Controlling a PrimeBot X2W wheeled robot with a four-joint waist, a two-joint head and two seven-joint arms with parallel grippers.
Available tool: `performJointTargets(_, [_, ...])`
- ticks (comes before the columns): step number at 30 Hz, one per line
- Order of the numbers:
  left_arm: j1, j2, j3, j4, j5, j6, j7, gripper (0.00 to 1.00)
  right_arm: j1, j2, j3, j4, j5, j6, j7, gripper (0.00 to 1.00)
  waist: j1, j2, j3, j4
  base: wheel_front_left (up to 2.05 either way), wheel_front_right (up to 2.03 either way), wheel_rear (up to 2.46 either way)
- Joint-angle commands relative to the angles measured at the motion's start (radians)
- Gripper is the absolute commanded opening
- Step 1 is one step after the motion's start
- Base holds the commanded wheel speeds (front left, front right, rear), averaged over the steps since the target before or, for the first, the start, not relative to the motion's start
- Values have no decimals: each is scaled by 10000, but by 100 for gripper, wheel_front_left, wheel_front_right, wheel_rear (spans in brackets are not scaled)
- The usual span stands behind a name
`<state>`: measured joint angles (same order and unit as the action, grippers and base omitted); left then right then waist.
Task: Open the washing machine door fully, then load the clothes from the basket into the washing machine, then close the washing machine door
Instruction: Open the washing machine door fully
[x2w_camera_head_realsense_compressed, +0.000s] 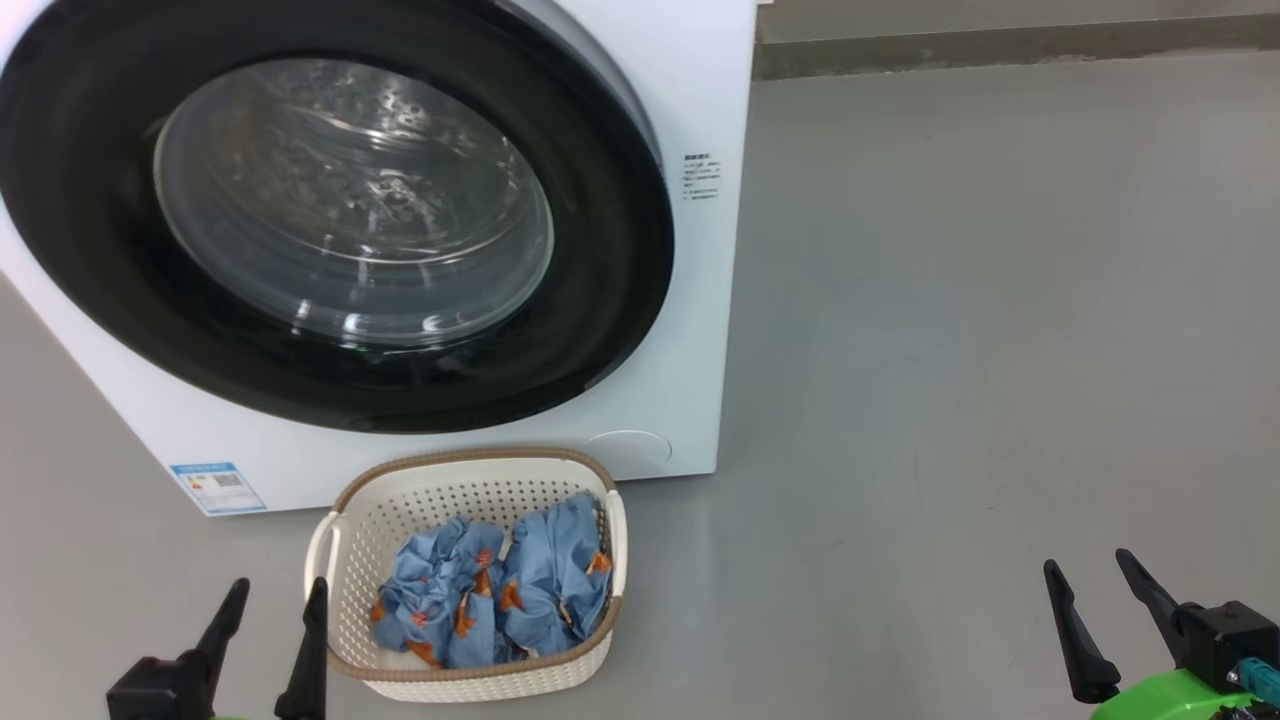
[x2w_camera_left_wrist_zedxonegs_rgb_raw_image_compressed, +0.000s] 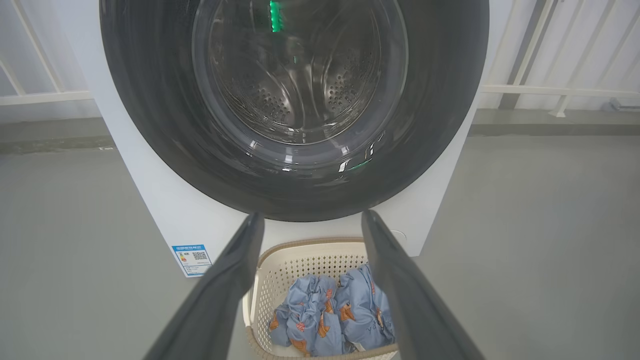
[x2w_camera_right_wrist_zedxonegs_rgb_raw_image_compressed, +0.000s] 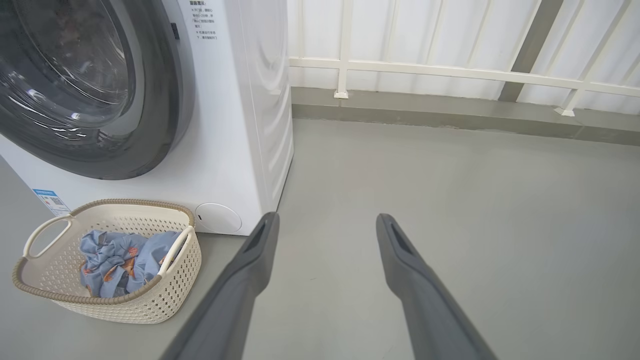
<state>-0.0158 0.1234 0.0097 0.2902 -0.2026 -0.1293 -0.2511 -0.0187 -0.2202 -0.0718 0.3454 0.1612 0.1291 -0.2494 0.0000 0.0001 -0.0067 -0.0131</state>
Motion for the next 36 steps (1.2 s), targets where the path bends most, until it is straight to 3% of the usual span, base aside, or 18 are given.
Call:
performJointTargets(1, [-198, 227, 335, -279, -44, -14, -107, 100, -58, -141, 189, -219, 13, 16, -124, 100, 0, -1, -7, -2, 40, 40, -80])
performJointTargets(9, [-117, 31, 131, -403, -194, -14, -107, 100, -133, -57, 184, -308, 398, 16, -124, 100, 0, -1, -38, 29, 10, 10, -21])
performJointTargets(10, [-106, 12, 107, -417, -200, -14, -107, 100, -163, -58, 212, -315, 437, 16, -124, 93, 0, -1, -35, 43, 0, 0, 0])
performJointTargets(11, [-96, -4, 81, -421, -213, -14, -107, 100, -209, -55, 257, -335, 492, 16, -124, 45, 0, -1, -28, 60, 0, 0, 0])
performJointTargets(13, [-89, -25, 41, -419, -258, -14, -107, 100, -357, 1, 358, -398, 761, 16, -124, 0, 0, -1, -5, 83, 0, 0, 0])
performJointTargets(21, [-23, -181, -116, -541, -302, -14, -107, 100, -1443, 212, 595, -636, 1994, 16, -124, 0, 0, -1, 91, 188, 0, 0, 0])
performJointTargets(36, [-804, -347, -680, -882, -450, -14, -107, 100, -5173, 160, 1023, -387, 4260, 16, -124, 0, 0, -1, 1305, 1170, 0, 0, 0])
